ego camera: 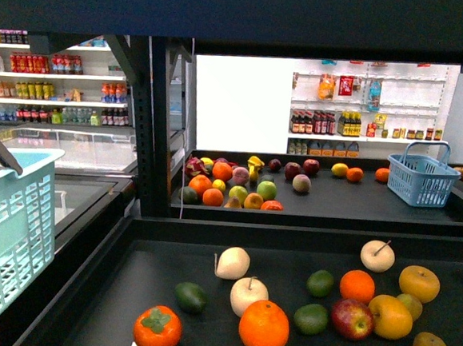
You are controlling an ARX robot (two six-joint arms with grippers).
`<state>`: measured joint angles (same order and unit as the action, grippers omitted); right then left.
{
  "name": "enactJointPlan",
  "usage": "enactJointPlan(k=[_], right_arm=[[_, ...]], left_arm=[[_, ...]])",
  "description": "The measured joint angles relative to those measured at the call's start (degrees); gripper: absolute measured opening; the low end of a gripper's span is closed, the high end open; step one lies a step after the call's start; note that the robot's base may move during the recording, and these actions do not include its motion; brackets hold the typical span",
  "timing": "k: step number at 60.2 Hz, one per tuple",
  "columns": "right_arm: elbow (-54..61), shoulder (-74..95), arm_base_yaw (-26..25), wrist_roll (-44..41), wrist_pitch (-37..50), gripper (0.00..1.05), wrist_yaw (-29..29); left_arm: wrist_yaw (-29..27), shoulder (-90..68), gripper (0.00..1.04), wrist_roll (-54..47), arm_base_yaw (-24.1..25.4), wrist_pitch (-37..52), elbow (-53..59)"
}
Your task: Pick lemon from shelf
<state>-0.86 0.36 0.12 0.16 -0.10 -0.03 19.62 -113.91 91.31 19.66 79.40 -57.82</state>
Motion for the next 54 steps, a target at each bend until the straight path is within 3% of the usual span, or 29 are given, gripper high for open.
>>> enactJointPlan(k=[34, 54], right_arm=[[0.0, 0.0, 0.0, 0.0, 0.0, 1.02, 0.0], [0.0, 0.0, 0.0, 0.0, 0.0, 1.02, 0.0]], left_arm=[[4.28, -1.38, 0.1, 0.57, 1.79, 0.11, 0.87], [4.42, -1.29, 0.72, 1.38, 1.75, 0.76, 0.87]])
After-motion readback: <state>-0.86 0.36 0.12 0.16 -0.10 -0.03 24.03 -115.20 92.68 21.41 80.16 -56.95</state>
